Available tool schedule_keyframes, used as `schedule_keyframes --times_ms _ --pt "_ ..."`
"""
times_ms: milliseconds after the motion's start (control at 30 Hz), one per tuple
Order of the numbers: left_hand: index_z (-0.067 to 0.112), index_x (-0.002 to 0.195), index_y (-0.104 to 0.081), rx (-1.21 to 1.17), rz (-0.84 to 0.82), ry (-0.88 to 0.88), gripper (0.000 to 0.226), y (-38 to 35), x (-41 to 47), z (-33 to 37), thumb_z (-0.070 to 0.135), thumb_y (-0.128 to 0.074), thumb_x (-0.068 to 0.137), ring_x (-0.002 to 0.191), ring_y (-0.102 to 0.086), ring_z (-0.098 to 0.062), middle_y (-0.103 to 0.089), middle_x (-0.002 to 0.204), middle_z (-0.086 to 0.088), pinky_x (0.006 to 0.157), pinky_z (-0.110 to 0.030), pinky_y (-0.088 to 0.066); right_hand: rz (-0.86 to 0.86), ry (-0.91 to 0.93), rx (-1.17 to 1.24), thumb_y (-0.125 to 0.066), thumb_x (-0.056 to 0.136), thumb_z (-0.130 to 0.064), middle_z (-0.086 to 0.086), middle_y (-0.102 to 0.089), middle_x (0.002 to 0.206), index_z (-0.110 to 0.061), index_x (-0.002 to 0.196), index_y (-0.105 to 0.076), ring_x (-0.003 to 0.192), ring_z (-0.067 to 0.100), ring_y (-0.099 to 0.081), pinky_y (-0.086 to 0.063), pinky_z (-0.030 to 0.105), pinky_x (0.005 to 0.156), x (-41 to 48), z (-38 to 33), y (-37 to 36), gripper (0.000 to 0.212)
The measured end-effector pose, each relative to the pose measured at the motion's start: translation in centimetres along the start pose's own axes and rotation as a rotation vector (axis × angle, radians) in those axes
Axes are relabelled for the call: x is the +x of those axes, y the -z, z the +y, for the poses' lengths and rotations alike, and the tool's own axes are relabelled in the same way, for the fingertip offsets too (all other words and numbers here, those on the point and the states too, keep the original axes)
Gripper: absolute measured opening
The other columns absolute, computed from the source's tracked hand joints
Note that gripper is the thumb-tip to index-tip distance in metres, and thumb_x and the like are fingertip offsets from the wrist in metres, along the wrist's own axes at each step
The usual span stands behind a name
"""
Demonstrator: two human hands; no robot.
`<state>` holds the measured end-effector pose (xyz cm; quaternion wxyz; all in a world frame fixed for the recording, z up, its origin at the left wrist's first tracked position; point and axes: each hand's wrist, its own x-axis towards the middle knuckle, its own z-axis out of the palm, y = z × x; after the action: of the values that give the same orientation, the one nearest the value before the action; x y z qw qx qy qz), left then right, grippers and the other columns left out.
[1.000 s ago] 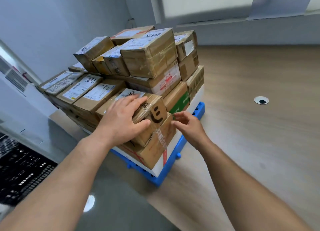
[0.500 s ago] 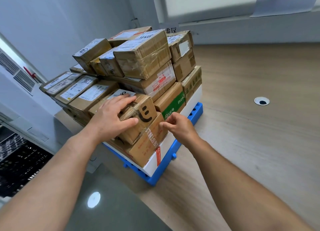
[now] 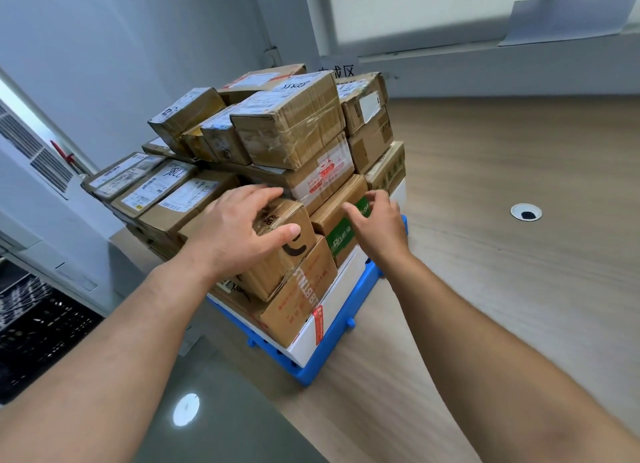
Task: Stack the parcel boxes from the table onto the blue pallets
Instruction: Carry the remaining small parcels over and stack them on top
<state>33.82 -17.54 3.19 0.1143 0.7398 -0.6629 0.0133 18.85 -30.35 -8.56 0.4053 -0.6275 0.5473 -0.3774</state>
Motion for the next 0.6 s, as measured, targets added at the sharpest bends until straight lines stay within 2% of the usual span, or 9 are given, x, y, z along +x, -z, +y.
schedule_keyframes --times_ms 67,133,267,333,433,500,600 --pt "0.03 0.141 -0.039 0.01 0.004 -0.009 0.074 -0.2 0.5 0.5 0.066 -0.045 0.077 0.135 -0.03 -0.015 -0.04 0.145 0.004 0.11 -0.042 -0.029 -0.033 -0.022 -0.08 -0.062 0.083 -0.054 0.01 -0.036 0.144 -0.02 0.147 -0.026 0.133 0.027 -0.035 -0.039 0.045 0.105 1.5 -1.5 0.1 0.08" --pt "0.03 0.143 -0.037 0.036 -0.014 0.003 0.065 -0.5 0.9 0.5 0.059 -0.051 0.086 0.136 -0.029 -0.016 -0.038 0.146 0.004 0.112 -0.044 -0.027 -0.11 -0.022 -0.125 -0.068 0.08 -0.051 0.01 -0.021 0.154 -0.021 0.152 -0.013 0.142 0.03 -0.019 -0.029 0.048 0.11 2.5 -2.7 0.1 0.095" --pt "0.031 0.142 -0.037 0.028 -0.035 0.044 0.058 -1.0 1.2 0.1 0.049 -0.053 0.089 0.134 -0.03 -0.015 -0.039 0.145 0.006 0.111 -0.043 -0.027 -0.23 -0.029 -0.186 -0.073 0.075 -0.046 0.012 -0.011 0.158 -0.023 0.153 -0.002 0.144 0.035 -0.01 -0.022 0.053 0.115 4.3 -3.3 -0.3 0.108" --pt "0.033 0.141 -0.038 0.026 -0.028 0.049 0.056 -1.1 1.2 -0.1 0.05 -0.052 0.089 0.133 -0.031 -0.015 -0.04 0.144 0.007 0.11 -0.042 -0.027 -0.263 -0.026 -0.222 -0.073 0.074 -0.046 0.012 -0.016 0.155 -0.023 0.153 -0.005 0.142 0.035 -0.014 -0.025 0.054 0.114 4.8 -3.4 -0.3 0.106" --pt "0.033 0.14 -0.04 0.005 -0.018 0.059 0.055 -1.2 1.1 0.3 0.051 -0.053 0.089 0.132 -0.031 -0.015 -0.041 0.143 0.008 0.11 -0.04 -0.026 -0.262 -0.018 -0.267 -0.072 0.073 -0.047 0.013 -0.026 0.148 -0.02 0.147 -0.022 0.137 0.033 -0.023 -0.032 0.051 0.11 4.9 -3.4 -0.2 0.093" --pt "0.034 0.139 -0.041 -0.001 -0.021 0.063 0.059 -1.2 1.0 0.5 0.057 -0.048 0.085 0.131 -0.032 -0.015 -0.042 0.142 0.008 0.109 -0.04 -0.026 -0.262 -0.016 -0.277 -0.071 0.074 -0.047 0.014 -0.028 0.144 -0.02 0.142 -0.029 0.136 0.033 -0.024 -0.034 0.05 0.11 4.8 -3.4 0.0 0.084" --pt "0.032 0.137 -0.043 -0.023 -0.029 0.071 0.06 -1.2 1.0 0.4 0.057 -0.049 0.083 0.127 -0.036 -0.016 -0.047 0.137 0.006 0.107 -0.042 -0.031 -0.264 -0.004 -0.295 -0.069 0.075 -0.047 0.014 -0.03 0.141 -0.02 0.137 -0.035 0.133 0.032 -0.027 -0.035 0.049 0.109 4.8 -3.4 0.4 0.075"
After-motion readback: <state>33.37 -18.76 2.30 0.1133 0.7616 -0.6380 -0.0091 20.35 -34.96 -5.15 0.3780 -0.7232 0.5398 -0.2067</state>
